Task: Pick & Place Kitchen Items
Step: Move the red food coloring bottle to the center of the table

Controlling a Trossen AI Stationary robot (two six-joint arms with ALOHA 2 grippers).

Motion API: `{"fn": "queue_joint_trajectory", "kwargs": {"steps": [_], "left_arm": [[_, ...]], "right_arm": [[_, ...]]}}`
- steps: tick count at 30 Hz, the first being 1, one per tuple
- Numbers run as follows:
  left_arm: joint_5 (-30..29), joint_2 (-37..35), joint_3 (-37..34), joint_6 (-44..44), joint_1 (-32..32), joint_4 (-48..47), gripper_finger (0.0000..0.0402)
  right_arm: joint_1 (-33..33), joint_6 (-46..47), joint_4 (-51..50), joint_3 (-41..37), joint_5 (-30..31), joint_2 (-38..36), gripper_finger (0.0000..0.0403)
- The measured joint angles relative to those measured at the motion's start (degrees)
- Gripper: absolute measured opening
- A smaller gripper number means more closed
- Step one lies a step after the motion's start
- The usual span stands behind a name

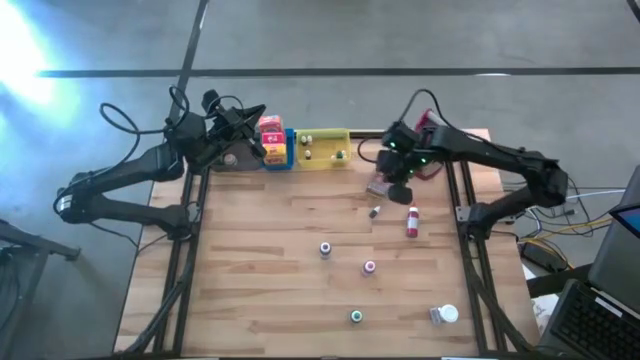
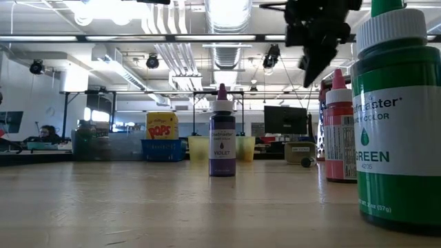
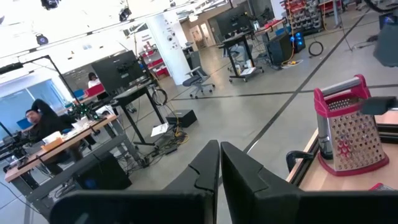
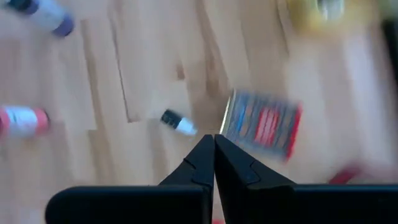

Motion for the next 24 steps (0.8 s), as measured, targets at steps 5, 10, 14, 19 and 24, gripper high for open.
{"fn": "queue_joint_trajectory", "kwargs": {"steps": [5, 10, 14, 19, 24], "left_arm": [[0.00, 0.00, 0.00, 0.00, 0.00, 0.02, 0.0022], [0.00, 0.00, 0.00, 0.00, 0.00, 0.02, 0.0022], [0.00, 0.00, 0.00, 0.00, 0.00, 0.01, 0.0022], [0.00, 0.00, 0.00, 0.00, 0.00, 0.00, 0.0022], [0.00, 0.00, 0.00, 0.01, 0.00, 0.01, 0.0022]], "right_arm": [[0.02, 24.53, -0.08, -7.09, 3.26, -4.12, 0.0008], [0.00, 38.23, -2.10, -13.71, 8.65, -6.85, 0.0008], [0.00, 46.67, -2.36, -18.99, 9.42, -8.27, 0.0014], [0.00, 55.10, -0.35, -23.56, 6.42, -9.57, 0.0053], [0.02, 63.09, 3.76, -24.24, 5.11, -10.76, 0.0115]]}}
